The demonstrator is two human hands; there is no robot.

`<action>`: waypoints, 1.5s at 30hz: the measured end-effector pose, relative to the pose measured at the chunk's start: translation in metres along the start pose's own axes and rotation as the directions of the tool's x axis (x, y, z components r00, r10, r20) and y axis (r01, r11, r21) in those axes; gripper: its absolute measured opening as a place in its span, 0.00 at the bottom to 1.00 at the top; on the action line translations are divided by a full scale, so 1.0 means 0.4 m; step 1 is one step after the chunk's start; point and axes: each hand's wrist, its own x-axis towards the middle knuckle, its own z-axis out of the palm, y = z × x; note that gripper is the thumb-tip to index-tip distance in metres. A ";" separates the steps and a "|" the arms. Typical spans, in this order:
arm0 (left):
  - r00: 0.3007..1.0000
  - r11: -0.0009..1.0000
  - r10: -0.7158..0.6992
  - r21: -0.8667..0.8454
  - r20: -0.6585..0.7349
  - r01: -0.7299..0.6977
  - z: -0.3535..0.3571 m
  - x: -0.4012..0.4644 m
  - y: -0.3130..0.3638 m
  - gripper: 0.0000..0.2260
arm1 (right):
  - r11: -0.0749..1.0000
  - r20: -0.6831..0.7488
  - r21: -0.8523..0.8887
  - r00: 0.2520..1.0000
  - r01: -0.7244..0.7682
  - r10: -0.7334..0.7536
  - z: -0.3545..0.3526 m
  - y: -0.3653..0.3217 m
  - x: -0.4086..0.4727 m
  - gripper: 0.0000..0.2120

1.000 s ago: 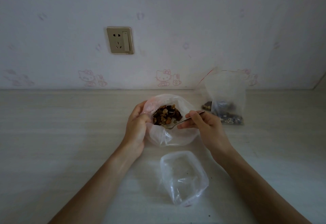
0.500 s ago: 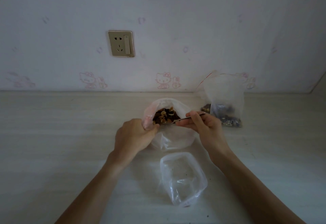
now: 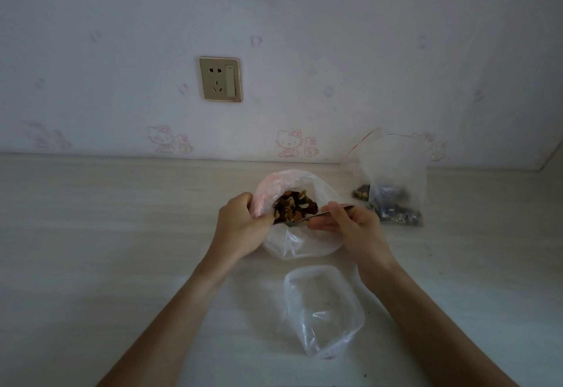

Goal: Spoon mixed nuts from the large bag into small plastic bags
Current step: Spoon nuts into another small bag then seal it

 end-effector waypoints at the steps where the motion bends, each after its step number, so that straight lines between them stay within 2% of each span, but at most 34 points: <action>1: 1.000 1.000 0.003 -0.005 -0.005 -0.003 0.001 0.001 -0.002 0.10 | 1.000 -0.016 -0.002 1.000 -0.004 0.004 0.000 0.002 0.001 0.14; 8: 1.000 0.999 0.018 -0.046 -0.010 -0.019 0.009 0.002 -0.013 0.07 | 0.994 -0.134 -0.096 0.989 0.048 -0.060 0.008 0.024 0.007 0.15; 12: 1.000 0.997 0.030 -0.066 -0.007 -0.031 0.011 0.002 -0.021 0.06 | 0.993 -0.183 -0.083 0.979 0.080 -0.094 0.001 0.026 0.009 0.16; 17: 0.998 0.998 0.042 -0.049 0.049 -0.040 0.018 -0.002 -0.023 0.12 | 0.988 -0.175 -0.114 0.977 0.102 -0.121 0.009 0.022 0.011 0.14; 21: 0.993 0.986 0.055 0.154 0.103 -0.070 0.019 -0.010 -0.025 0.20 | 0.982 -0.163 -0.169 0.980 0.090 -0.118 0.018 0.019 0.012 0.16; 26: 0.979 0.983 0.019 0.177 0.201 -0.055 0.013 0.003 -0.021 0.17 | 0.983 -0.155 -0.168 0.983 0.075 -0.101 0.033 0.015 0.028 0.12; 30: 0.967 0.993 -0.011 0.114 0.256 -0.019 0.006 0.010 -0.022 0.18 | 0.985 -0.132 -0.131 0.982 0.116 -0.133 0.042 0.024 0.046 0.10; 34: 0.992 0.998 0.049 -0.049 0.116 -0.043 0.013 0.013 -0.031 0.11 | 0.998 -0.118 -0.045 0.991 0.053 -0.058 0.036 0.025 0.056 0.09; 37: 0.995 0.992 0.099 -0.076 -0.003 -0.099 0.021 0.017 -0.042 0.08 | 0.996 -0.106 0.081 0.994 0.023 -0.014 0.028 0.016 0.052 0.09; 42: 0.982 0.984 0.138 -0.096 -0.130 -0.151 0.034 0.021 -0.057 0.14 | 0.990 -0.106 0.140 0.994 0.019 -0.004 0.012 -0.003 0.039 0.11; 45: 0.982 0.981 0.128 -0.130 -0.142 -0.146 0.032 0.023 -0.053 0.16 | 0.983 -0.089 0.185 0.996 0.014 0.003 0.005 -0.015 0.029 0.11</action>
